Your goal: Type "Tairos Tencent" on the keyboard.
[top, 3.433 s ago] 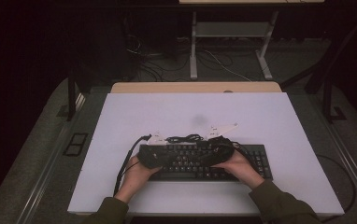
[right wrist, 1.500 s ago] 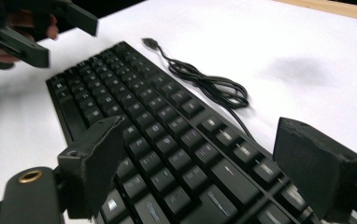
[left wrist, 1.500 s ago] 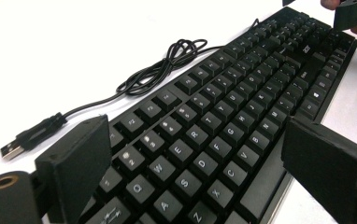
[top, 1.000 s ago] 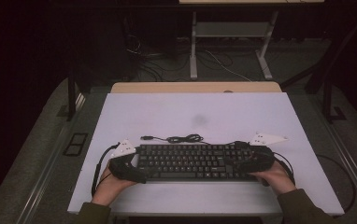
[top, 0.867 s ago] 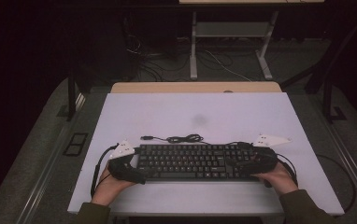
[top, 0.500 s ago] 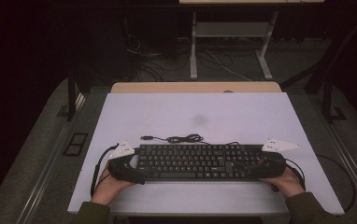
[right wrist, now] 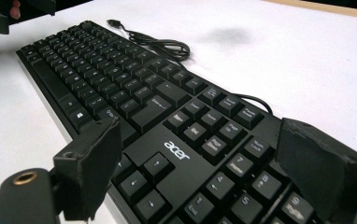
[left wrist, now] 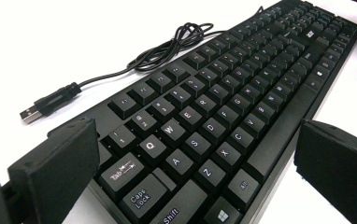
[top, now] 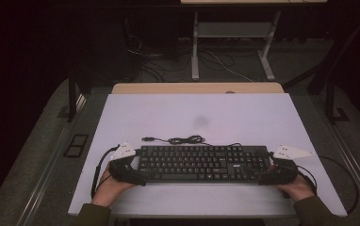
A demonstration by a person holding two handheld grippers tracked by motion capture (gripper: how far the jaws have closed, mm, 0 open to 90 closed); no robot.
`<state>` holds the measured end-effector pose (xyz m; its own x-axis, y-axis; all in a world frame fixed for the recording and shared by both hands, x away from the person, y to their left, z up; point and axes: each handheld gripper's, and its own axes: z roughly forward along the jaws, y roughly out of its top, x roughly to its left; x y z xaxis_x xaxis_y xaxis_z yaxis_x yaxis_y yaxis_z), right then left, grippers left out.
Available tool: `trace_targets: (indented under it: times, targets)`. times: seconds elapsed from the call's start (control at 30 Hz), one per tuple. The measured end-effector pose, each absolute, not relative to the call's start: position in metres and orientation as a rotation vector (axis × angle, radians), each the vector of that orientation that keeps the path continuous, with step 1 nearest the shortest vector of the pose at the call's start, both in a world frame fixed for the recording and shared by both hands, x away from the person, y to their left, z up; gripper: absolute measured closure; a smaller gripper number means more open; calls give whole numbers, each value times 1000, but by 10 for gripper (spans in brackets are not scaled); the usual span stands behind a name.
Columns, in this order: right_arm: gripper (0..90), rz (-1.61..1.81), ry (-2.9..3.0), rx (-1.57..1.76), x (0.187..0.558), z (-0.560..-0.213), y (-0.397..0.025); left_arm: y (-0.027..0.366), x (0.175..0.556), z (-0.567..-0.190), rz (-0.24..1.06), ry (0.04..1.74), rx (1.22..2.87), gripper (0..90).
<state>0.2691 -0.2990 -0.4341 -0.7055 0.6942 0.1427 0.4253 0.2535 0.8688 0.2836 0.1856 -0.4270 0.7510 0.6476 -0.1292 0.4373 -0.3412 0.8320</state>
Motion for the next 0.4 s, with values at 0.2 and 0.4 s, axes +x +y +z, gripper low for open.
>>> trace_targets:
  times: [0.2,0.4]
  targets:
    - [143,1434,2254,1037,267,-434,-303,188,284,-428,284,829,1994,0]
    - [143,1448,2245,1047,267,-434,-303,189,284,-429,276,837,1986,0]
